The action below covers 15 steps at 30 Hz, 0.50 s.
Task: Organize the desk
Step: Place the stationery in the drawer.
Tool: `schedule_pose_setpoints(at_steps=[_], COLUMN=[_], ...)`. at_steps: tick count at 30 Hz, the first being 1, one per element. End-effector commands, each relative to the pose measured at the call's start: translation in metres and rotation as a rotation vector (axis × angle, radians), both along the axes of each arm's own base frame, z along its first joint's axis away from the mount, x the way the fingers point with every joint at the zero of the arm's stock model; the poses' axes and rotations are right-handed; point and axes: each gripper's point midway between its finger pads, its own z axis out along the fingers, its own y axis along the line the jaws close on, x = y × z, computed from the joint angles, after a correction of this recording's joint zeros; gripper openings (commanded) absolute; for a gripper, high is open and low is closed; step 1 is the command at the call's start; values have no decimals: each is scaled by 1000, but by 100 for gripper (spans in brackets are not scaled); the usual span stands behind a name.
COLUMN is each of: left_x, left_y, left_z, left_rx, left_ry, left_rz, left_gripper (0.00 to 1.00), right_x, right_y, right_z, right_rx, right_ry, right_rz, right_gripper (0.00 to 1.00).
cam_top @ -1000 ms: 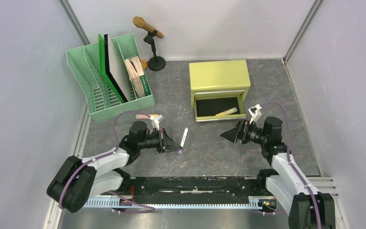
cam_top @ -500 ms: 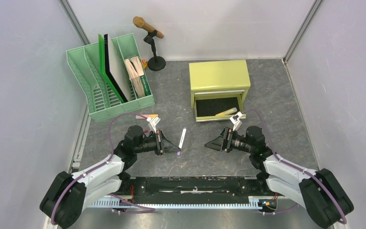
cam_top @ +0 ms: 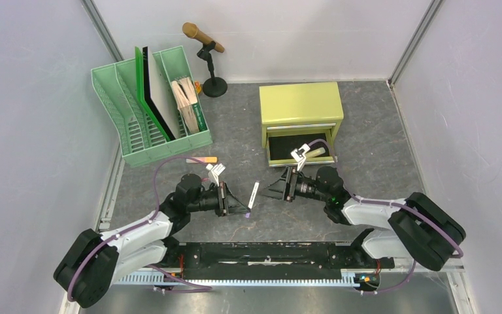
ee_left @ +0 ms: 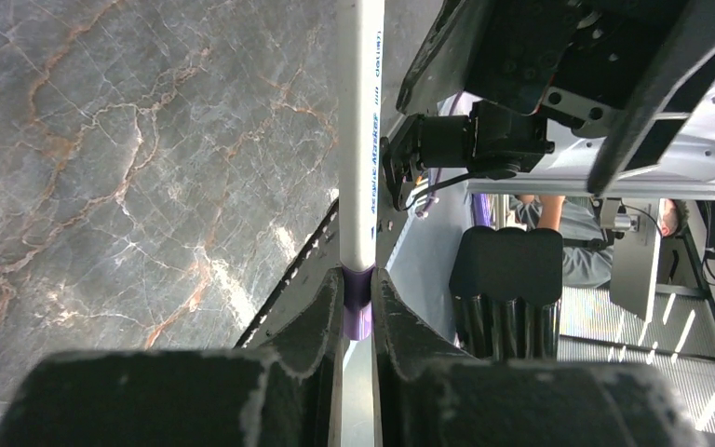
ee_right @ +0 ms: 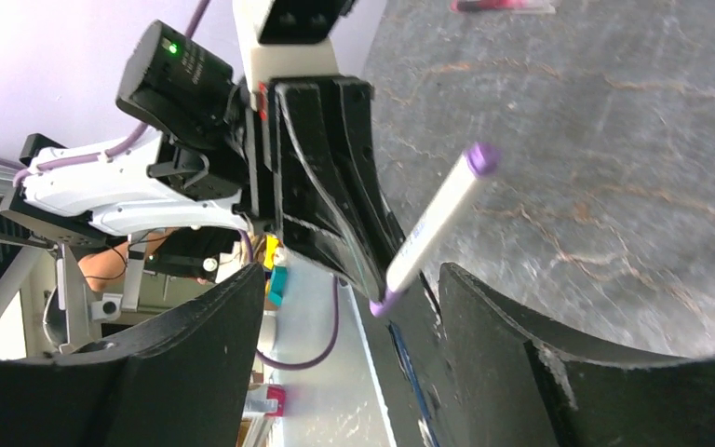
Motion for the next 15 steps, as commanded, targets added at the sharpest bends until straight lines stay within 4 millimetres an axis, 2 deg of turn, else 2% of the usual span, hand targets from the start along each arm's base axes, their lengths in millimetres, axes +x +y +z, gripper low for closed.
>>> schedule_pose_setpoints(at_steps=[1,6,15], left_x=[4,4,5], left_y=[-8,-9,-9], left_z=[17,19,19], left_rx=[-35,-38,-37], left_ry=[-38,-47,-53], left_rz=[-4,0,5], left_gripper=[2,2,2], right_x=[13,16,18], right_y=[20,27,34], right_z=[30,4,-19], right_rx=[69,-19,-103], right_ry=[-62,23,79], right_rz=[-4,-24,-23], right_gripper=[72,65,61])
